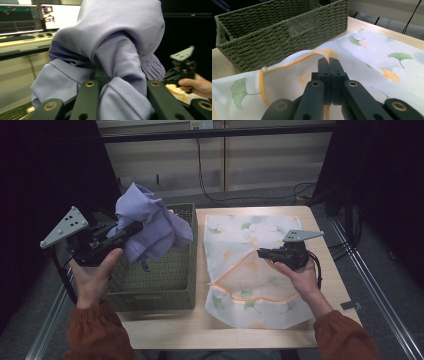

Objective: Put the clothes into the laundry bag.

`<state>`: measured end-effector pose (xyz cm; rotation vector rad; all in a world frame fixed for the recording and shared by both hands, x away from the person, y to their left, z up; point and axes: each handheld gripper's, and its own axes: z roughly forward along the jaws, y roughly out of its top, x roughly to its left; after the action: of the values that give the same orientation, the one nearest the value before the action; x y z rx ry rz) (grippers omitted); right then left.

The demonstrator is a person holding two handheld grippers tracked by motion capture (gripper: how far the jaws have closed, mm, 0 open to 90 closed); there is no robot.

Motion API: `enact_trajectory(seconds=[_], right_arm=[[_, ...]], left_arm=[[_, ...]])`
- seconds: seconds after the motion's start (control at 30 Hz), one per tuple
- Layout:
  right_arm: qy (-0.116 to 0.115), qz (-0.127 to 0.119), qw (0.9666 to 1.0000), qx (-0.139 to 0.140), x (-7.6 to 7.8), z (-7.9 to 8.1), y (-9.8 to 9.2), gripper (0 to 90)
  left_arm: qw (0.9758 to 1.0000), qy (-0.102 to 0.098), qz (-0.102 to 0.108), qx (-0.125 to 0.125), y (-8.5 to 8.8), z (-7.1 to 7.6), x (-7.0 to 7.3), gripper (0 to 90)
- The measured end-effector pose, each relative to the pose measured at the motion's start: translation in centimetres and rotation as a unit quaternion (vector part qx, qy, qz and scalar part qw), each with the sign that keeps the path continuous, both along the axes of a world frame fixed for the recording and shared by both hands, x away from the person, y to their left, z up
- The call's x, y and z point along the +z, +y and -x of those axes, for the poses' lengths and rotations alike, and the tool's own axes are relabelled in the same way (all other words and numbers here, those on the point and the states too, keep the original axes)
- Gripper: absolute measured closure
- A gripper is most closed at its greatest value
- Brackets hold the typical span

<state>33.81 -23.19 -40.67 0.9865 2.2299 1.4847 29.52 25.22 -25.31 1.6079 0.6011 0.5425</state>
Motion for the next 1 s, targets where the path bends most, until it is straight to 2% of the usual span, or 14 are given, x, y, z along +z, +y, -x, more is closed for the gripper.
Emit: enact_trajectory(seconds=[0.03,0.07,0.1,0.2,0.23,0.3,0.4,0.43,0.5,0.73,0.83,1.0], right_arm=[[0.000,-0.001,1.0000,0.001,0.0,0.0,0.0,89.7],[0.001,-0.001,1.0000,0.001,0.0,0.0,0.0,89.7],[0.001,-0.001,1.0000,0.001,0.0,0.0,0.0,89.7],[0.000,-0.002,1.0000,0.000,0.0,0.0,-0.1,89.7],[0.001,-0.002,1.0000,0.000,0.0,0.0,-0.1,89.7],[0.000,-0.001,1.0000,0.003,0.0,0.0,-0.1,89.7],[0.001,-0.002,1.0000,0.003,0.0,0.0,0.0,89.7],[0.001,-0.002,1.0000,0.003,0.0,0.0,0.0,89.8],[0.001,-0.002,1.0000,0.003,0.0,0.0,0.0,89.7],[-0.001,-0.003,1.0000,0.003,0.1,0.0,-0.1,89.8],[0.000,-0.005,1.0000,0.002,0.1,0.0,-0.2,89.7],[0.003,-0.005,1.0000,0.003,0.0,0.0,-0.2,89.8]], left_arm=[[1.0000,-0.001,-0.007,-0.002,-0.2,0.0,0.1,74.0],[1.0000,0.004,0.003,-0.003,-0.5,0.0,0.1,74.0],[1.0000,0.002,-0.007,-0.006,-0.5,-0.1,0.2,74.0],[0.9999,0.002,0.006,-0.009,-1.0,0.0,0.5,74.0],[0.9999,-0.002,-0.003,-0.016,-1.3,0.0,1.0,74.0],[0.9999,-0.004,-0.008,-0.014,-1.5,0.0,1.3,74.0],[0.9996,-0.014,-0.014,-0.023,-2.1,0.3,2.2,74.0],[0.9996,-0.013,-0.006,-0.023,-2.3,0.4,2.3,74.0],[0.9996,-0.012,-0.001,-0.027,-2.6,0.4,2.3,74.0],[0.9988,-0.006,-0.010,-0.047,-4.8,0.4,2.2,74.0],[0.9984,-0.008,-0.021,-0.052,-5.4,0.5,2.4,73.9],[0.9976,-0.013,-0.018,-0.065,-6.3,1.0,2.5,73.9]])
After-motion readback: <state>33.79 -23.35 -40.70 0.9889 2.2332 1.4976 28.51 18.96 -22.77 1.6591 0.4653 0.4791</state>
